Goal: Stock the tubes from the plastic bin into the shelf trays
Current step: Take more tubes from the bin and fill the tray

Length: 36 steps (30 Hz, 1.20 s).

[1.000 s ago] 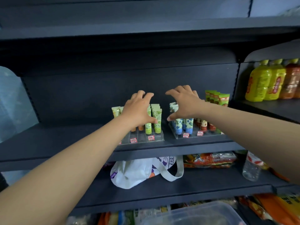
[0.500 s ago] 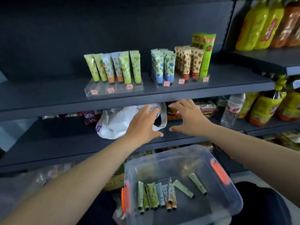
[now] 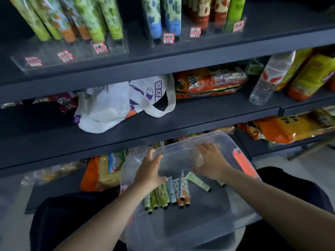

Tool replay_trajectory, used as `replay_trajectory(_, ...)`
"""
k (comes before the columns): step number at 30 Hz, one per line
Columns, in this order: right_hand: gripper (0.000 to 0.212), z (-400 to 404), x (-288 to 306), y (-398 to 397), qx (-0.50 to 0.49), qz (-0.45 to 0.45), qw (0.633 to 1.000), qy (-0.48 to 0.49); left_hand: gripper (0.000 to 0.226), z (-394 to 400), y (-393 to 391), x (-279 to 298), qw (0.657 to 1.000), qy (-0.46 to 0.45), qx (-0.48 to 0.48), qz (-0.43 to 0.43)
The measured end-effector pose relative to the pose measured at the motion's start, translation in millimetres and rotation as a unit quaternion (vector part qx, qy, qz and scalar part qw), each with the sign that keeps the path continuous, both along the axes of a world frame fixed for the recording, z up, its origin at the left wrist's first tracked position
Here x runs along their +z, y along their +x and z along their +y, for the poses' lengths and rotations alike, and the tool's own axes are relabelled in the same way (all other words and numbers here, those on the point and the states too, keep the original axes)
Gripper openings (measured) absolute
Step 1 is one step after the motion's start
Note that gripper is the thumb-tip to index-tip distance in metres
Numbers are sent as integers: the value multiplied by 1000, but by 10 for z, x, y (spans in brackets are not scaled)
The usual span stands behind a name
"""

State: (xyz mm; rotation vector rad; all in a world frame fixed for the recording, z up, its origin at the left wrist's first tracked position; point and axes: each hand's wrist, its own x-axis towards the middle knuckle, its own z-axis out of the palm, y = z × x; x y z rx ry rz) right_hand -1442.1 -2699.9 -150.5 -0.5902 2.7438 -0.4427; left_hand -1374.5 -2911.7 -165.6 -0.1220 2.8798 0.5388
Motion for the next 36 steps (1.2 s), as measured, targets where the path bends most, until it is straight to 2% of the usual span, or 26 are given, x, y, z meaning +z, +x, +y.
replay_trajectory(3, 81, 6, -372, 11, -8, -59, 998, 7, 62, 55, 9, -183, 997, -26, 22, 70)
replay_trajectory(5, 82, 3, -579, 46, -20, -94, 995, 16, 60, 103, 35, -281, 994, -20, 35, 100)
replay_trajectory(11, 86, -36, -942, 90, -50, -170, 984, 31, 72, 102, 174, -608, 992, 28, -1, 120)
replay_trajectory(15, 80, -91, -1094, 113, -75, -211, 974, 24, 73, 115, 345, -815, 997, 10, 14, 80)
replay_trajectory(19, 70, -181, -1188, 145, -115, -251, 961, -10, 67, 140, 430, -965, 994, 54, 95, 25)
replay_trajectory(25, 59, -360, -1367, 227, -237, -320, 910, -115, 66, 183, 379, -1188, 971, 129, 193, -53)
replay_trajectory(30, 44, -476, -1474, 278, -275, -349, 884, -147, 67, 167, 366, -1297, 960, 153, 219, -87)
replay_trajectory(36, 30, -520, -1558, 259, -308, -362, 864, -165, 78, 139, 323, -1357, 936, 197, 266, -117)
